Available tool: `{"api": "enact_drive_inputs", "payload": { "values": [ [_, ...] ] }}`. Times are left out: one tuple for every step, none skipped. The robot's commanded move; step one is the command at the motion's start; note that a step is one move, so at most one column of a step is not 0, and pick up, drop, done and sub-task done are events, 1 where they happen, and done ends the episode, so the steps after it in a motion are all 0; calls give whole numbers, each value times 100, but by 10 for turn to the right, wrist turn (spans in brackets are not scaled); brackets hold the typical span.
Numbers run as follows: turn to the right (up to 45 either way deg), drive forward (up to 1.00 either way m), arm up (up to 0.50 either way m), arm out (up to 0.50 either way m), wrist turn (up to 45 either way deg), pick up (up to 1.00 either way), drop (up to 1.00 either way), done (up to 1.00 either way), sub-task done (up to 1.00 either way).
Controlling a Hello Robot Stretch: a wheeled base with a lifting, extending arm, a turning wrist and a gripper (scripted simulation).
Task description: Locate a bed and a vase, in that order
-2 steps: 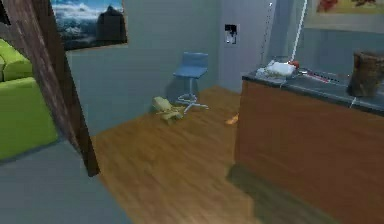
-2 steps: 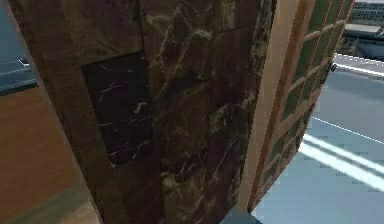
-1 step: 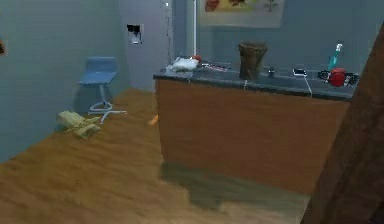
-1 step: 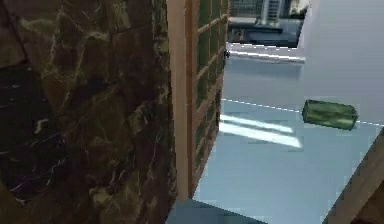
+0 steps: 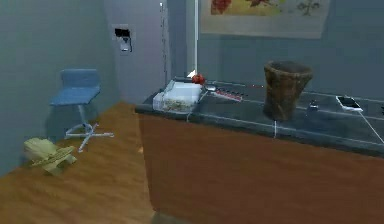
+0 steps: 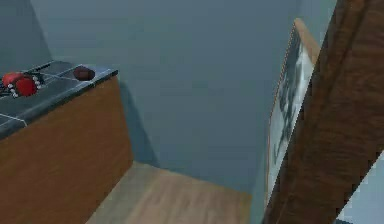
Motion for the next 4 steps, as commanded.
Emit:
{"api": "enact_drive_inputs", "payload": {
  "values": [
    [450, 0, 0, 0, 0, 0, 0, 0, 0],
    [0, 20, 0, 0, 0, 0, 0, 0, 0],
    [-270, 0, 0, 0, 0, 0, 0, 0, 0],
    [0, 0, 0, 0, 0, 0, 0, 100, 0]
  ]
}}
